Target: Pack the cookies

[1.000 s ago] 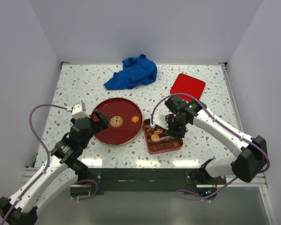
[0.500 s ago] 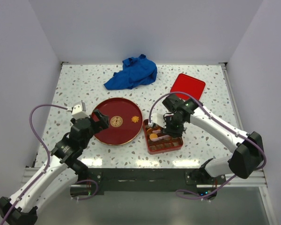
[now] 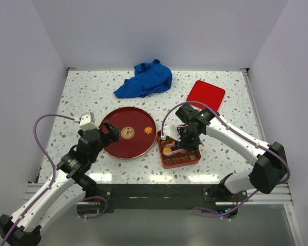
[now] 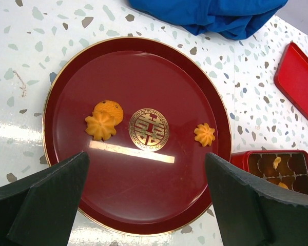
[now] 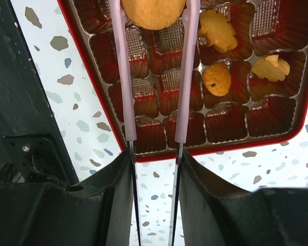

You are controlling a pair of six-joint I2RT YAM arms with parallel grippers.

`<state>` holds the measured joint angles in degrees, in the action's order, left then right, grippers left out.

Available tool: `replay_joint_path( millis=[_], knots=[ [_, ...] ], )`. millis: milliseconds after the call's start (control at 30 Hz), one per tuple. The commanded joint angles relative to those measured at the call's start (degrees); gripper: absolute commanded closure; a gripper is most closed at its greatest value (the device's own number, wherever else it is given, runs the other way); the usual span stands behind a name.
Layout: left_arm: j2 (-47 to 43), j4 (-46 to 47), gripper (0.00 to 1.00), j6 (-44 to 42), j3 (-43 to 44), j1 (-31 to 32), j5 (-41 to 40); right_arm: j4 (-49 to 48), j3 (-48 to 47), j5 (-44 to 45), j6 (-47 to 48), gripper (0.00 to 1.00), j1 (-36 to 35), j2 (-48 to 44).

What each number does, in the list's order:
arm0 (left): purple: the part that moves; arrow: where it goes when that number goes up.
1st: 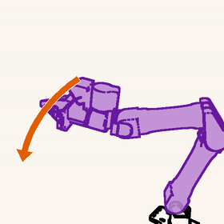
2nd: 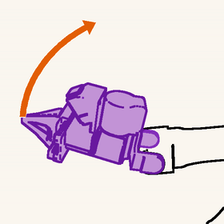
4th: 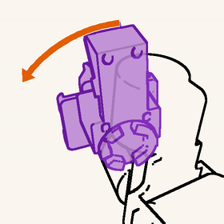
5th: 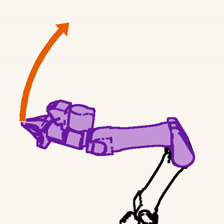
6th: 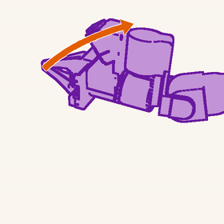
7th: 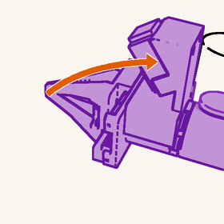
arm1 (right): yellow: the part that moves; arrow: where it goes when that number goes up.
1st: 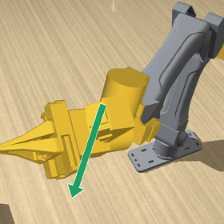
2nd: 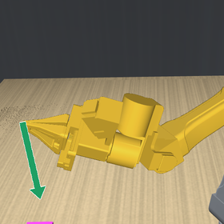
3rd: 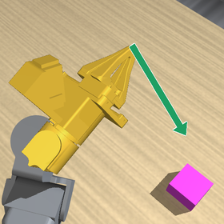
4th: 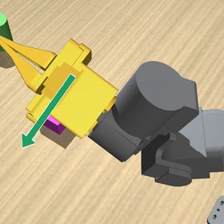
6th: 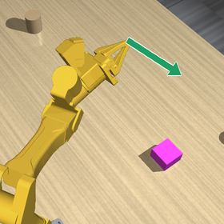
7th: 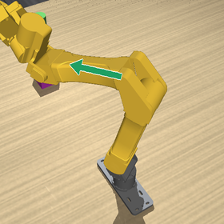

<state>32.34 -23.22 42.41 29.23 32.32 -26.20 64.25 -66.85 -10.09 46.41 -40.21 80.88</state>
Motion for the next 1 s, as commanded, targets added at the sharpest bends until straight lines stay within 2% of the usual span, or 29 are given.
replay_joint_path(
  millis=[0,400,967],
  knots=[
    [-0.1,1.8,0.0,-0.1,-0.1,-0.1,-0.9,-1.1,-2.4,-1.3,-0.8,0.71,-0.6,0.9],
    [-0.1,1.8,0.0,0.0,-0.1,-0.1,-1.0,-1.1,-2.4,-0.5,-0.8,0.61,-1.0,0.9],
    [0.2,1.9,0.0,-0.1,0.1,-0.1,-0.8,-1.0,-3.3,-0.5,-1.2,0.57,-1.0,0.7]
  ],
)
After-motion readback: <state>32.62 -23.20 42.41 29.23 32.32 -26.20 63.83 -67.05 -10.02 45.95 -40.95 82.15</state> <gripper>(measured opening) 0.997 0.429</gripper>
